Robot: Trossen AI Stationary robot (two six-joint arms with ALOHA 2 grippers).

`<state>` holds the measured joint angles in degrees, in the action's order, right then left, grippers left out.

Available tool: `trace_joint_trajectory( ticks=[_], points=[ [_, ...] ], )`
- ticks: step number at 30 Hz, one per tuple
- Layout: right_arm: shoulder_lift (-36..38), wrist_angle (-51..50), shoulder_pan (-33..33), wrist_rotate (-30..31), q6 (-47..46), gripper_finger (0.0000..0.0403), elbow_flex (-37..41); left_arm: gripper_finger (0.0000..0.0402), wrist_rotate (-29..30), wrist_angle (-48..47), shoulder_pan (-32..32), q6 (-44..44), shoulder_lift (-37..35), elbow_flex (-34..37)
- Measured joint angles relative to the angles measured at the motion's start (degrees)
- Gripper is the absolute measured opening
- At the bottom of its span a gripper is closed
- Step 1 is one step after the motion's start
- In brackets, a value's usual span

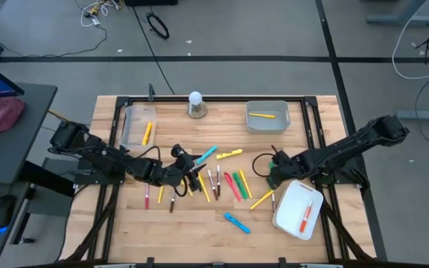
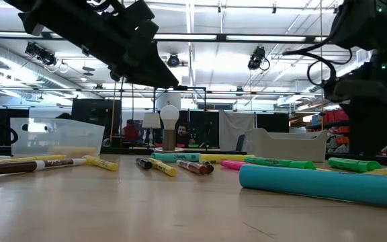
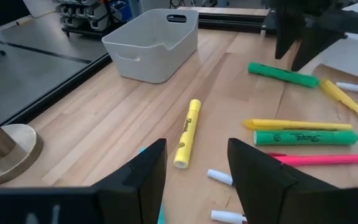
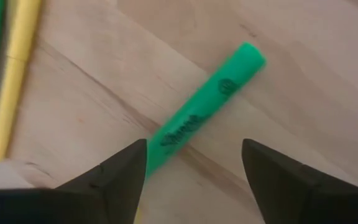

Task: Pick & Place Markers
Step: Put the yellow pen into the gray bin

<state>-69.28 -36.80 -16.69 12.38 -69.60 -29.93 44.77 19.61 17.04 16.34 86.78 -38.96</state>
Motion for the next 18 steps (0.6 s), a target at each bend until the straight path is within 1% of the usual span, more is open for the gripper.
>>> trace_joint_trajectory(
  ticks=[4,9,15,18],
  points=[
    [0.00,2.97,0.00,0.02,0.52,0.0257,1.27,0.0177,-0.02,0.22,0.00,1.23,0.00,0.00],
    [0.00,2.26,0.00,0.01,3.21,0.0249,1.20,0.0177,-0.02,0.49,0.00,1.21,0.00,0.00],
    [0.02,-1.76,0.39,0.04,4.95,0.0239,-2.64,0.0177,-0.04,1.96,0.00,1.07,0.00,0.00],
    [0.02,1.87,0.37,-0.02,8.55,0.0235,-4.15,0.0177,-0.04,2.40,0.00,0.99,0.00,0.00]
  ],
)
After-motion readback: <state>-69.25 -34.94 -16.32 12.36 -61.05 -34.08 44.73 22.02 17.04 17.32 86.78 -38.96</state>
